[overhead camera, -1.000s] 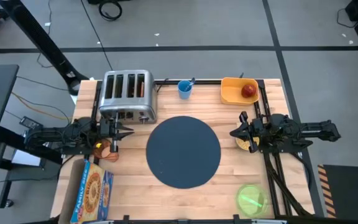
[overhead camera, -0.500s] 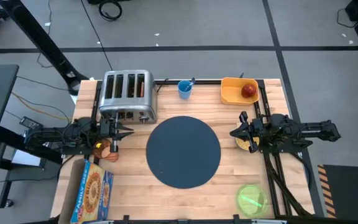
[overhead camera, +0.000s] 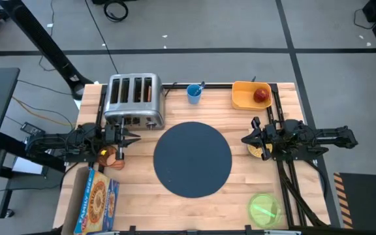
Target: Arrange a breakfast setting
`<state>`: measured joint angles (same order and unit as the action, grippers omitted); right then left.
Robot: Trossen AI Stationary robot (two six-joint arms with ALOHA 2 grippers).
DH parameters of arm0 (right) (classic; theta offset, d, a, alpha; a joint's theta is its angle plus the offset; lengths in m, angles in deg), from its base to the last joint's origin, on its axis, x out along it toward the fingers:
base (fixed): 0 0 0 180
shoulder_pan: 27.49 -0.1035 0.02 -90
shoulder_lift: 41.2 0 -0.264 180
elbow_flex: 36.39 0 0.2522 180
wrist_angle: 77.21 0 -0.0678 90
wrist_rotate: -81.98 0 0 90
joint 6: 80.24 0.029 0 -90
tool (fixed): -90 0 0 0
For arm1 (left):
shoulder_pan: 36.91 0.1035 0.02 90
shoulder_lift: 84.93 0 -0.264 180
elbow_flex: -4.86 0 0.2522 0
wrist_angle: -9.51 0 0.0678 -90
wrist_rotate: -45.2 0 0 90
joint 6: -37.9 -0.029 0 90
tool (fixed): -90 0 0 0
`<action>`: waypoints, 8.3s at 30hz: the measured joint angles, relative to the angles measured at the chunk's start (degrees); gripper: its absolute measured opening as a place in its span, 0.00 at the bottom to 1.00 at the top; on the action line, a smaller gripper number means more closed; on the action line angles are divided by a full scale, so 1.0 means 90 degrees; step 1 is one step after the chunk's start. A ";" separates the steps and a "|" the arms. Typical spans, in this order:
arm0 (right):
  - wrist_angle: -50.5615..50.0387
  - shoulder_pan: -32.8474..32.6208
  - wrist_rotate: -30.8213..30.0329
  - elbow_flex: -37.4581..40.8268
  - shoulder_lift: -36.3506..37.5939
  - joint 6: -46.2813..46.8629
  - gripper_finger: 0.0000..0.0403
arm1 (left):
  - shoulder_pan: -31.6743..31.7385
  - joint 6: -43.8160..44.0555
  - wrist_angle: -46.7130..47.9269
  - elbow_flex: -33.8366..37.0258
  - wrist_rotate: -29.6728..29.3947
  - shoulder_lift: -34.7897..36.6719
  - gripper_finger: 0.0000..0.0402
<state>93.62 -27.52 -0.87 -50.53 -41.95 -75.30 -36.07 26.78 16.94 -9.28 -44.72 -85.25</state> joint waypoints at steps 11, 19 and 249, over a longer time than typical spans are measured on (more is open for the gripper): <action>-0.0002 0.0000 -0.0001 -0.0002 -0.0001 0.0000 0.07 | 0.0002 0.0000 0.0000 0.0000 0.0000 0.0002 0.11; 0.0000 0.0000 -0.0001 0.0000 0.0001 -0.0002 0.07 | 0.0002 0.0000 0.0000 0.0000 0.0002 0.0001 0.11; -0.6713 -0.3018 -0.1374 -0.9117 -1.0860 0.3093 0.28 | -0.1724 0.3114 0.1305 -0.5314 -0.1360 -0.4726 0.11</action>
<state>33.20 -54.69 -13.24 -132.58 -139.69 -47.46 -51.58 54.81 28.68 -57.10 -56.96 -127.79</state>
